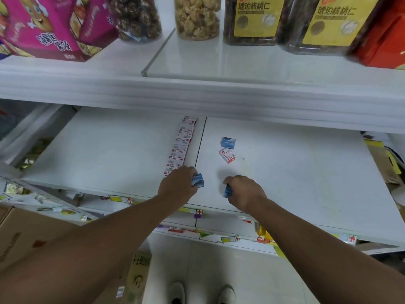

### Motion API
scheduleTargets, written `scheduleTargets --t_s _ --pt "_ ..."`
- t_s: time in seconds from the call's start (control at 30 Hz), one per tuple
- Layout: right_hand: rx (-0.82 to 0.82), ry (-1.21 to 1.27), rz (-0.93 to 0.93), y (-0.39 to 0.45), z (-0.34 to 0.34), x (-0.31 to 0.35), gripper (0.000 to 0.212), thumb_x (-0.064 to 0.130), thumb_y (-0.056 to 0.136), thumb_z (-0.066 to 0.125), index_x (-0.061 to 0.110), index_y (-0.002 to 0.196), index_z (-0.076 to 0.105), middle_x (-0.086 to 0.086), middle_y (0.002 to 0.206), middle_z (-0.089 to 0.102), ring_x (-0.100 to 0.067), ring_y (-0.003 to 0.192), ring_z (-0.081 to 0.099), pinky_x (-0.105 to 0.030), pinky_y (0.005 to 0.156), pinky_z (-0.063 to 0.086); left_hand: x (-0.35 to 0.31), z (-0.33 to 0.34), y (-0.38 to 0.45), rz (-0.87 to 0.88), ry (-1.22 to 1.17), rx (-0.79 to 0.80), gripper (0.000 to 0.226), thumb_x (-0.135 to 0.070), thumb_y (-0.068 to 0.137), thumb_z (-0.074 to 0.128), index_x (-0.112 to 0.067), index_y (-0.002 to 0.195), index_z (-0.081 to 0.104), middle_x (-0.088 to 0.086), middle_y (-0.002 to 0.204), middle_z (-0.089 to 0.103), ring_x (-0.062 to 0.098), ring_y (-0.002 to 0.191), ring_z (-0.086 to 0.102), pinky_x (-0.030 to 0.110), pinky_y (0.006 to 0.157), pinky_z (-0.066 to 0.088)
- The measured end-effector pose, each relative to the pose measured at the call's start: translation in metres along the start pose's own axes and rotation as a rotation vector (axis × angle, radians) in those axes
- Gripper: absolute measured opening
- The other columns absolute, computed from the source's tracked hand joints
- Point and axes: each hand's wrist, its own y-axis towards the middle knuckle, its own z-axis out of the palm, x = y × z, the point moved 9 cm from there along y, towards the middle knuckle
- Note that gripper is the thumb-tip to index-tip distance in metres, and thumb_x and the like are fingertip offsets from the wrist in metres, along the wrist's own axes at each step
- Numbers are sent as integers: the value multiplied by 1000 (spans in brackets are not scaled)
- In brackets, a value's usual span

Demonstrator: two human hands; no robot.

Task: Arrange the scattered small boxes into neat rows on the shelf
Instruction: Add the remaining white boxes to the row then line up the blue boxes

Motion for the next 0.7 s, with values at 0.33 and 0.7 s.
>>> scheduleTargets --t_s 0.33,0.7 --pt "-40 24 69 15 13 -8 43 18 90 75 26 131 64 -4 122 69 -26 107 66 -36 91 57 0 23 65 63 45 39 36 -30 95 76 -25 129 66 -3 118 68 17 101 60 34 79 50" --pt "-52 18 93 24 34 -4 45 20 89 70 26 133 62 -5 121 66 -30 110 64 -36 89 55 5 62 113 156 45 74 36 -28 93 75 -30 128 67 -1 124 68 25 113 60 44 90 55"
